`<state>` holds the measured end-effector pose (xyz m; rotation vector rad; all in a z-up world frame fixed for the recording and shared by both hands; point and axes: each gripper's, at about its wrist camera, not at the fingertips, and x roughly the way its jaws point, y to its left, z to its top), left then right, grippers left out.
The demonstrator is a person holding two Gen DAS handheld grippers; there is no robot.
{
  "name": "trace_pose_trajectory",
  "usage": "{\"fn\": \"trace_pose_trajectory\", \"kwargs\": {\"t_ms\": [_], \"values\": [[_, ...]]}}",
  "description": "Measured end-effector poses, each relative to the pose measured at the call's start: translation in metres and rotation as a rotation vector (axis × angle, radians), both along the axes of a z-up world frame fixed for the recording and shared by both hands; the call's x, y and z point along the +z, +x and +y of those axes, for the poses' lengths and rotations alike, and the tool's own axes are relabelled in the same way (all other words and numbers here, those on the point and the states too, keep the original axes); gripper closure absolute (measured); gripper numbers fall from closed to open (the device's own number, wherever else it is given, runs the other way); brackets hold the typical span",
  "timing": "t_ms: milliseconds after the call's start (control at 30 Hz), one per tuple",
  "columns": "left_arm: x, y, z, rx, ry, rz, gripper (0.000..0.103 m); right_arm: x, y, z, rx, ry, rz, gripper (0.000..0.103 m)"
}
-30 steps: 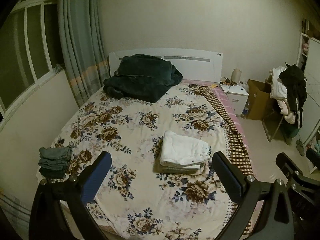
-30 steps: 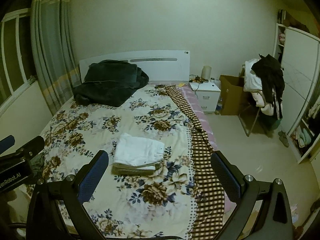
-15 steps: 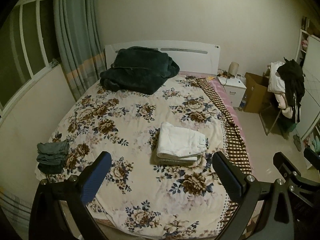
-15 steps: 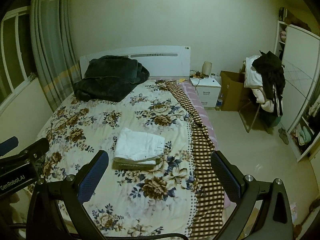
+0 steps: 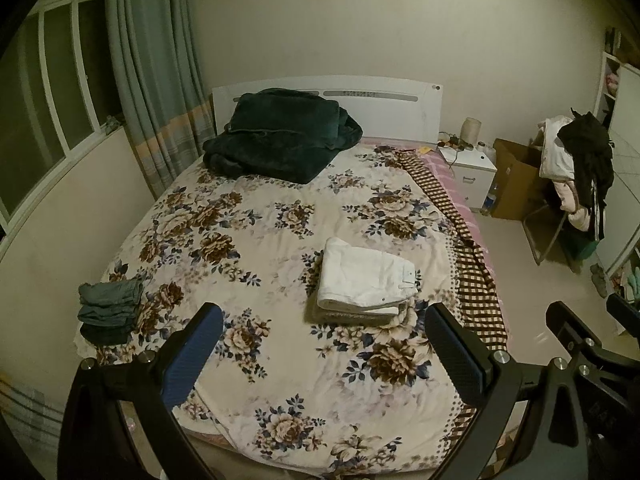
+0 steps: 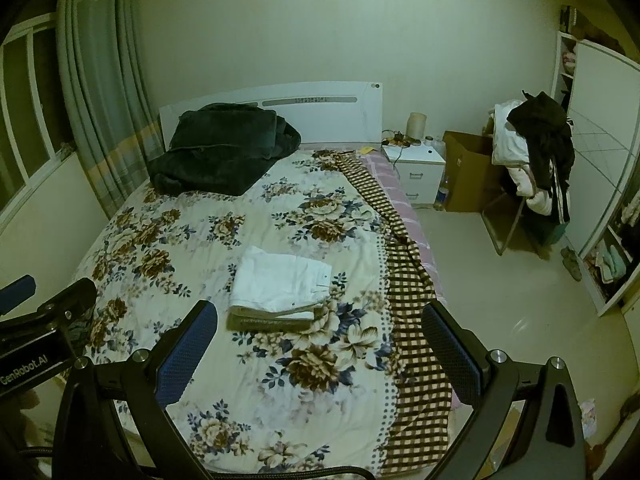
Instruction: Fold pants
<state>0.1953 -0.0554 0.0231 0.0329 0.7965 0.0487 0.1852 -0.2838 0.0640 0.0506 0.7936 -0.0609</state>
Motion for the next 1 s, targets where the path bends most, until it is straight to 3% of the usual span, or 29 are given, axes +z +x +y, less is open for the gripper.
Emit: {"fn": "trace_pose_trajectory", "kwargs": {"t_ms": [1000], "values": [[-0.003,-0.007,0.012,0.016,0.0,0.011,0.0,-0.008,0.001,0.004,0.028,0.007,0.023,0.0]]}}
